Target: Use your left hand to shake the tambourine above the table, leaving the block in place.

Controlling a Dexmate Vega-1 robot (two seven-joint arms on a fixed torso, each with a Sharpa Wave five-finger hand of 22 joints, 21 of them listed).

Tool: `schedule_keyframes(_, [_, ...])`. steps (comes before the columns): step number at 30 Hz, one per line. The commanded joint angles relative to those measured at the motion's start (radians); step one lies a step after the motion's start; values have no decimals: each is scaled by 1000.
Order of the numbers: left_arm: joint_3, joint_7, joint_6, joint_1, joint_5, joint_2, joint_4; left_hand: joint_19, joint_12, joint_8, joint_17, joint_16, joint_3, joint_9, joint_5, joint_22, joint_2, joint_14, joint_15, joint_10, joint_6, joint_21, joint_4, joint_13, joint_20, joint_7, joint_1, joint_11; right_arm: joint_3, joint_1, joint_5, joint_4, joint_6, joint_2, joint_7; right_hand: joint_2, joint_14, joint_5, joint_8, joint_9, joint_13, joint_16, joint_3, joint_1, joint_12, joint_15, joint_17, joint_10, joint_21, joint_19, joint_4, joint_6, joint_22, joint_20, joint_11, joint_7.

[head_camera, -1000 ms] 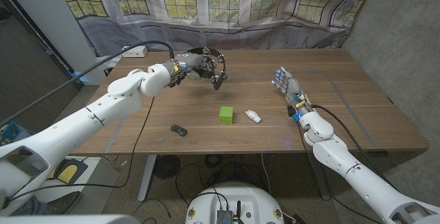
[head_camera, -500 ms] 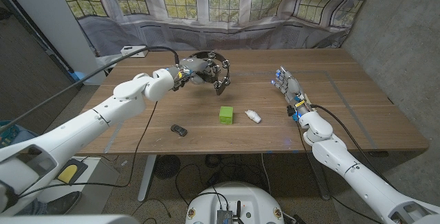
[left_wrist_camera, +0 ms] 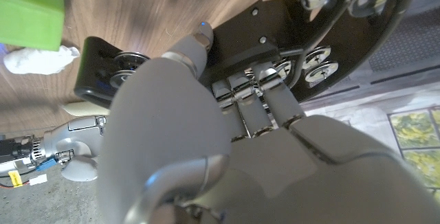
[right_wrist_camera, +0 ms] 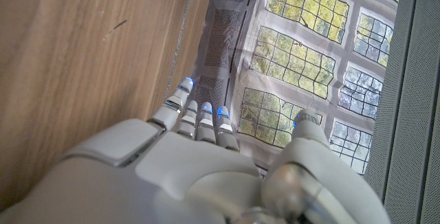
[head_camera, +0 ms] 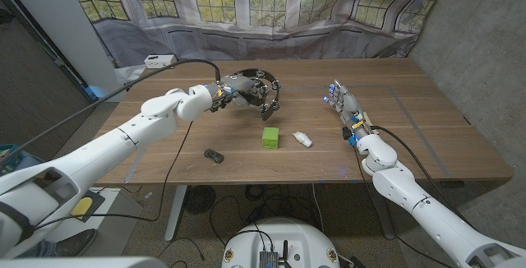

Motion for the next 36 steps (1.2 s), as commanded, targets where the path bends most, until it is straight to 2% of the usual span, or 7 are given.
schedule_keyframes(1, [36,-99,-54,-57,-67,-44,98,-3,-1,6,3,4,39,5,9,4,42,53,-56,3,14,6,32,3,2,7,-13,6,2,-8,-7,-16,-1,-7,-7,0,6,-1,-2,4,6,1,-2,12,-1,2,4,11,0,10,-1,6,4,2,0,0])
schedule_keyframes(13, [66,-107,-76,-78,-84,-69,156,-9,-3,5,2,4,39,5,10,4,43,51,-53,3,14,7,33,3,4,8,-11,11,6,-13,-1,-32,-15,-13,-12,0,6,-1,-2,4,6,0,-2,12,-1,2,4,11,0,11,-1,5,4,2,0,0])
schedule_keyframes(25, [93,-71,-57,-82,-37,-77,180,-12,-6,3,3,5,37,4,10,4,42,50,-52,2,13,9,33,3,5,7,-9,10,4,-9,2,-21,-16,-13,-4,0,6,-1,-2,4,6,0,-2,12,-1,2,4,11,0,11,-1,5,4,2,-1,0])
schedule_keyframes(36, [108,-64,-65,-95,-39,-90,207,-17,-8,2,3,4,36,4,10,3,42,43,-53,1,13,10,33,3,6,9,-6,9,10,-23,1,-29,-13,-20,-12,0,6,-1,-2,4,6,0,-3,13,-1,2,4,10,0,11,-1,5,4,2,-1,0])
